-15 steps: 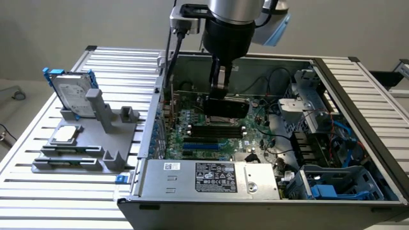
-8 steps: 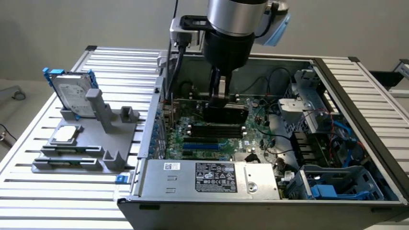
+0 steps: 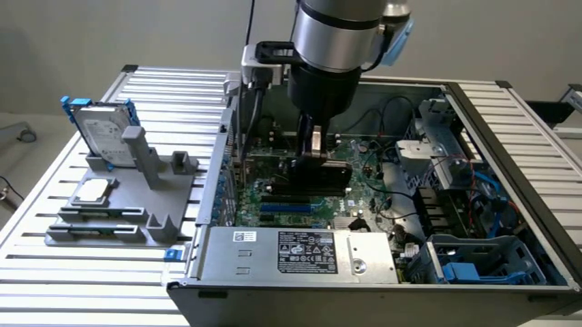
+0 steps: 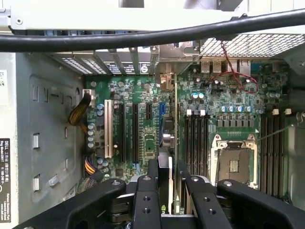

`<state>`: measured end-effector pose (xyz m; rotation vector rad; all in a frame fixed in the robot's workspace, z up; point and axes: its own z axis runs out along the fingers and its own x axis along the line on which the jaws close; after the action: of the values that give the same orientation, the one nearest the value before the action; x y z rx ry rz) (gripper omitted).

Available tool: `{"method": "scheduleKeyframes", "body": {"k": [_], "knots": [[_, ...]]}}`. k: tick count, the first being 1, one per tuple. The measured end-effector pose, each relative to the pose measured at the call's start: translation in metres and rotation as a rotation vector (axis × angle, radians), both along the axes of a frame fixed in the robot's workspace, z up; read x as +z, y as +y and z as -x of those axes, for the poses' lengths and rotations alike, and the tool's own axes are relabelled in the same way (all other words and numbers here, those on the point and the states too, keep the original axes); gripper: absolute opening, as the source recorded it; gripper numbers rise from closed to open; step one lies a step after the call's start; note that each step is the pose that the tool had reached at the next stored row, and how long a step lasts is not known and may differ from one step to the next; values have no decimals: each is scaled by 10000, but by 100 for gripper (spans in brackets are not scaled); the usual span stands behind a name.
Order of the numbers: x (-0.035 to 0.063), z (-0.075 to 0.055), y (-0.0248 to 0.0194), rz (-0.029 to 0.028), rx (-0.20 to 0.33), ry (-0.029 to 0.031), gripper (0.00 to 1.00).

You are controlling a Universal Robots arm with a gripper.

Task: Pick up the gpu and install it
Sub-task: 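Insert the gpu into the slot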

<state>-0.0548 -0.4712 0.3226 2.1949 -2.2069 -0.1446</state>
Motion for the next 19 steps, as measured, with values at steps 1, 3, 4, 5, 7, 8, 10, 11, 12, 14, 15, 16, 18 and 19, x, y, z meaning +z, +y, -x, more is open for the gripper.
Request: {"method": "scheduleKeyframes", "body": {"k": [1, 3, 4, 5, 7, 8, 10, 11, 12, 14, 15, 16, 18, 19], "knots": [[-19, 3, -8, -2, 8, 0, 27], [-54, 11, -13, 0, 16, 0, 27], [-73, 17, -13, 0, 16, 1, 27], [-91, 25, -13, 0, 17, 1, 27], [-118, 41, -14, -6, 16, 1, 27], [-130, 47, -15, -11, 17, 0, 27], [-160, 57, -16, -12, 16, 1, 27], [-177, 61, -15, -14, 16, 0, 27], [-195, 65, -16, -13, 16, 1, 27], [-226, 70, -16, -14, 17, 0, 27], [-239, 74, -15, -14, 16, 1, 27], [-255, 79, -15, -15, 16, 0, 27], [-287, 89, -16, -15, 16, 1, 27], [-300, 93, -16, -13, 16, 2, 27]]}}
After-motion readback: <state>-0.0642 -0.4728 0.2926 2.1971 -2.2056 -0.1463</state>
